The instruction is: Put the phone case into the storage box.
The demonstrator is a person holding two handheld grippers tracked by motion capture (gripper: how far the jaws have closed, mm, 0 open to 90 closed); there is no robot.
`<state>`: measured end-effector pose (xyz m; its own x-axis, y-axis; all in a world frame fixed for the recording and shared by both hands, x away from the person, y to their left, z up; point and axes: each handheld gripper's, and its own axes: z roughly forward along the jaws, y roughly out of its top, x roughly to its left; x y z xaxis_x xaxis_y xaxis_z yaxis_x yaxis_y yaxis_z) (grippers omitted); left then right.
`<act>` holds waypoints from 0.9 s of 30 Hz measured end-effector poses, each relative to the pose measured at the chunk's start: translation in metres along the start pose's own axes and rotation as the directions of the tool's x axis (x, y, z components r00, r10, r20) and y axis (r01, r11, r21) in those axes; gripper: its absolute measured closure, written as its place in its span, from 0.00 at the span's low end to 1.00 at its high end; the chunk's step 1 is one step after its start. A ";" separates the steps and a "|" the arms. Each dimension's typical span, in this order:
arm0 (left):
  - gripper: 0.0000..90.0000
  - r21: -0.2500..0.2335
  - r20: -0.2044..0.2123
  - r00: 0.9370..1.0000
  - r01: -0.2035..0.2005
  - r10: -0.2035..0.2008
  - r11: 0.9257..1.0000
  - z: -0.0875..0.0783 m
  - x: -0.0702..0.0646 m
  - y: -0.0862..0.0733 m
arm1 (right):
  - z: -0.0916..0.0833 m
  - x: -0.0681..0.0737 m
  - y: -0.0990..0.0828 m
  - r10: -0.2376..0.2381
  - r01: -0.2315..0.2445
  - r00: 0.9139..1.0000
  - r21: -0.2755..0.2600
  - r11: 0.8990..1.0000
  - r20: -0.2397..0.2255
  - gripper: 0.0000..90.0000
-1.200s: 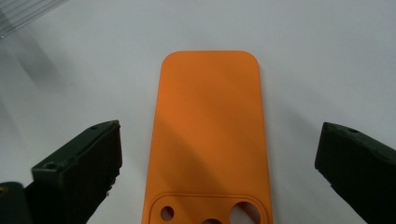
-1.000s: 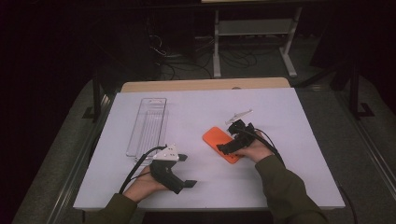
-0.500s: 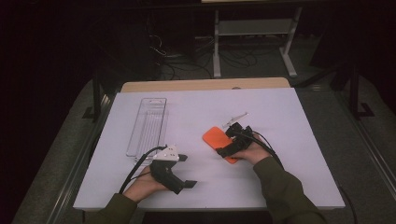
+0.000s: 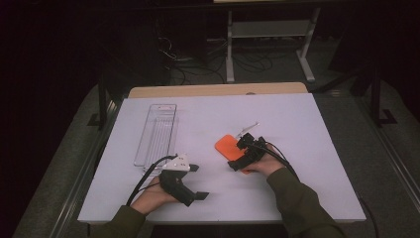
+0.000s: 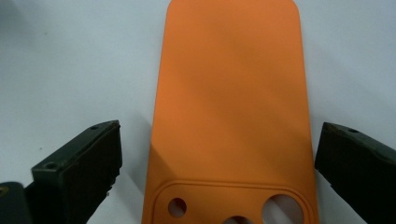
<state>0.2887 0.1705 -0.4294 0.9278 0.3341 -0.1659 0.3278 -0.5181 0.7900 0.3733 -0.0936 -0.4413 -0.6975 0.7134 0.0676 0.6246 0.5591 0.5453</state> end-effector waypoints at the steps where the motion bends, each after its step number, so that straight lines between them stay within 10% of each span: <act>1: 0.00 0.000 0.000 1.000 0.000 0.000 1.000 0.000 0.000 0.000 | 0.000 0.000 0.000 0.002 -0.002 1.000 0.005 1.000 -0.001 0.00; 27: 0.00 -0.003 -0.001 1.000 0.001 -0.001 1.000 0.000 -0.001 0.000 | -0.001 0.001 -0.002 -0.011 0.011 0.999 0.012 1.000 0.035 0.15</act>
<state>0.2881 0.1703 -0.4298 0.9271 0.3361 -0.1662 0.3286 -0.5149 0.7918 0.3712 -0.0945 -0.4415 -0.6919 0.7213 0.0322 0.6211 0.5718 0.5360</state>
